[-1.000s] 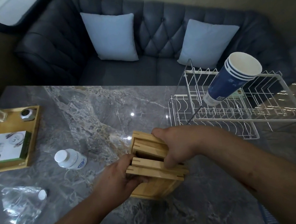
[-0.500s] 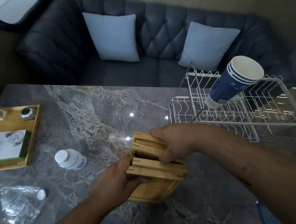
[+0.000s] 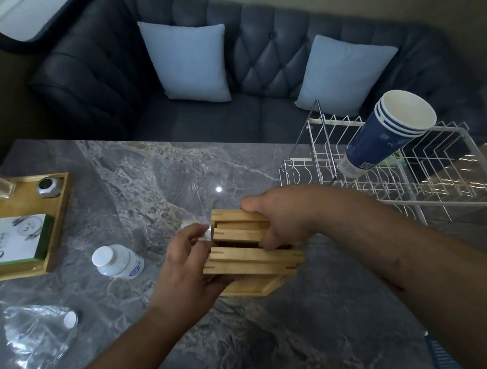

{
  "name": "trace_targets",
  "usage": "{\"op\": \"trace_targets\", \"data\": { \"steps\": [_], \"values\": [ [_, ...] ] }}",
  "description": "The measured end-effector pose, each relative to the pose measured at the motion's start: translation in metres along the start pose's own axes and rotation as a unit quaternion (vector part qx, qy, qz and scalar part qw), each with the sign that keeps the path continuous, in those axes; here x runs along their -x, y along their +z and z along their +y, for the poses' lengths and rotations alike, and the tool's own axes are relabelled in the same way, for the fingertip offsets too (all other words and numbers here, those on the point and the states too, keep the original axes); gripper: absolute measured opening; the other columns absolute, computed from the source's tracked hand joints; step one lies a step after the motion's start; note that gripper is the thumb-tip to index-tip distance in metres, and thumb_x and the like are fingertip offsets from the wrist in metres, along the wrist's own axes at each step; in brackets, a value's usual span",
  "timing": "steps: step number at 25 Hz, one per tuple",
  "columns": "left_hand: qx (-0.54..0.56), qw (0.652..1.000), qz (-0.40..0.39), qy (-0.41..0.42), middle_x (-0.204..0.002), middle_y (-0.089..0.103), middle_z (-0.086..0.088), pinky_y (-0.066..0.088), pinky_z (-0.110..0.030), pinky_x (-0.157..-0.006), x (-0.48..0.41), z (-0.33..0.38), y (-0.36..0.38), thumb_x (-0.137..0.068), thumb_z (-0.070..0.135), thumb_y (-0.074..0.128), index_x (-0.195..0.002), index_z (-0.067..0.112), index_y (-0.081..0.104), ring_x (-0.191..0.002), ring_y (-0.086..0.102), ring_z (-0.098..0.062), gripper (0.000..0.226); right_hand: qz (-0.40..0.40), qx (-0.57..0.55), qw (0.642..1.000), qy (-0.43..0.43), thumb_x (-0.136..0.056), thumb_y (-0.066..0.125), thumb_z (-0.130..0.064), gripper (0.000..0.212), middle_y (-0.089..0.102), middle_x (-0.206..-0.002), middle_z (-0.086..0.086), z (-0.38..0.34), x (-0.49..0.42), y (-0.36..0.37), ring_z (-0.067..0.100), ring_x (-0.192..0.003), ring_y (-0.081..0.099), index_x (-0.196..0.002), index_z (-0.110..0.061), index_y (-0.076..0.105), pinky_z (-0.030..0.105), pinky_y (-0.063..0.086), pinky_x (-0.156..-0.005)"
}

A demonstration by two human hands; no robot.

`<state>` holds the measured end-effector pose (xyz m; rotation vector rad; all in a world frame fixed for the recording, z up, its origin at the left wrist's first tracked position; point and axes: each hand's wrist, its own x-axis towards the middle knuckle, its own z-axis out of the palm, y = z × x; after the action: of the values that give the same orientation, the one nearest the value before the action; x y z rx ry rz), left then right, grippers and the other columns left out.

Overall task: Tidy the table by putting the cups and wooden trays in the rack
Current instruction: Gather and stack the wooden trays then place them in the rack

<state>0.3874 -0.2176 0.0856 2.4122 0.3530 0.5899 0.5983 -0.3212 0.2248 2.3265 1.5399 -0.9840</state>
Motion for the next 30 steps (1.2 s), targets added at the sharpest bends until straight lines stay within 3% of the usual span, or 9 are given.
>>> {"op": "trace_targets", "data": {
  "steps": [2,5,9,13,16,19,21,27,30],
  "values": [
    [0.053,0.998,-0.033,-0.003,-0.16,0.034,0.002,0.045,-0.022,-0.101,-0.004,-0.002,0.0,-0.08,0.062,0.072,-0.115,0.017,0.059,-0.138,0.048,-0.015,0.059,-0.015,-0.001,1.0,0.009,-0.082,0.076,-0.041,0.047,0.047,-0.082,-0.014,-0.001,-0.003,-0.002,0.008,-0.073,0.05,-0.119,-0.037,0.048,0.027,0.033,-0.053],
    [0.108,0.993,-0.054,0.003,-0.165,0.017,0.024,0.031,-0.002,-0.105,-0.01,-0.002,0.001,-0.081,0.056,0.074,-0.127,0.024,0.052,-0.146,0.031,0.007,0.06,-0.031,-0.013,0.999,0.015,-0.083,0.075,-0.042,0.042,0.051,-0.086,-0.014,0.001,-0.007,-0.004,0.007,-0.076,0.052,-0.113,-0.04,0.046,0.027,0.036,-0.055],
    [0.112,0.992,-0.053,0.007,-0.161,0.027,0.021,0.03,-0.001,-0.104,-0.014,-0.004,0.002,-0.081,0.056,0.074,-0.124,0.023,0.053,-0.142,0.032,0.011,0.058,-0.054,-0.052,0.997,0.014,-0.085,0.073,-0.045,0.034,0.057,-0.094,-0.014,0.007,-0.008,-0.006,0.013,-0.087,0.06,-0.102,-0.042,0.043,0.032,0.048,-0.066],
    [0.116,0.992,-0.043,-0.001,-0.154,0.038,0.004,0.033,-0.004,-0.104,-0.014,-0.005,0.003,-0.082,0.056,0.073,-0.121,0.023,0.052,-0.138,0.038,0.008,0.055,-0.057,-0.104,0.993,0.02,-0.083,0.067,-0.051,0.037,0.064,-0.106,-0.008,0.008,-0.002,-0.01,0.017,-0.097,0.064,-0.113,-0.034,0.053,0.041,0.057,-0.087],
    [0.12,0.992,-0.03,0.001,-0.151,0.043,-0.003,0.035,-0.006,-0.104,-0.014,-0.005,0.004,-0.081,0.053,0.075,-0.119,0.021,0.052,-0.137,0.039,0.008,0.055,-0.053,-0.132,0.99,0.023,-0.065,0.078,-0.065,0.066,0.061,-0.11,-0.011,0.001,0.003,-0.008,0.013,-0.097,0.062,-0.117,-0.034,0.049,0.036,0.056,-0.082],
    [0.123,0.992,-0.016,0.019,-0.15,0.042,0.001,0.036,-0.007,-0.104,-0.014,-0.007,0.005,-0.079,0.05,0.077,-0.118,0.02,0.052,-0.137,0.04,0.007,0.055,-0.002,-0.019,1.0,0.011,-0.049,0.087,-0.067,0.098,0.054,-0.119,-0.01,-0.005,0.009,0.013,0.014,-0.101,0.058,-0.126,-0.032,0.037,0.033,0.051,-0.079],
    [0.122,0.992,-0.011,0.034,-0.151,0.04,0.005,0.036,-0.007,-0.104,-0.013,-0.008,0.006,-0.079,0.049,0.078,-0.117,0.019,0.051,-0.139,0.039,0.007,0.056,0.057,0.037,0.998,-0.001,-0.053,0.086,-0.059,0.099,0.051,-0.124,-0.005,-0.005,0.011,0.028,0.018,-0.107,0.056,-0.13,-0.029,0.033,0.034,0.048,-0.079],
    [0.152,0.988,-0.005,0.038,-0.16,0.033,0.017,0.039,-0.007,-0.101,-0.011,-0.007,0.01,-0.077,0.049,0.082,-0.12,0.028,0.05,-0.139,0.045,0.001,0.057,0.129,0.021,0.991,-0.001,-0.051,0.08,-0.056,0.093,0.05,-0.121,-0.005,-0.002,0.018,0.044,0.019,-0.105,0.056,-0.127,-0.029,0.035,0.04,0.054,-0.081],
    [0.135,0.99,0.006,0.028,-0.158,0.04,0.007,0.042,-0.011,-0.103,-0.008,-0.01,0.014,-0.076,0.053,0.083,-0.118,0.023,0.058,-0.141,0.042,0.0,0.058,0.142,0.019,0.99,0.001,-0.05,0.079,-0.057,0.093,0.05,-0.121,-0.004,-0.003,0.02,0.049,0.019,-0.103,0.056,-0.127,-0.027,0.036,0.04,0.054,-0.082]
  ]
}}
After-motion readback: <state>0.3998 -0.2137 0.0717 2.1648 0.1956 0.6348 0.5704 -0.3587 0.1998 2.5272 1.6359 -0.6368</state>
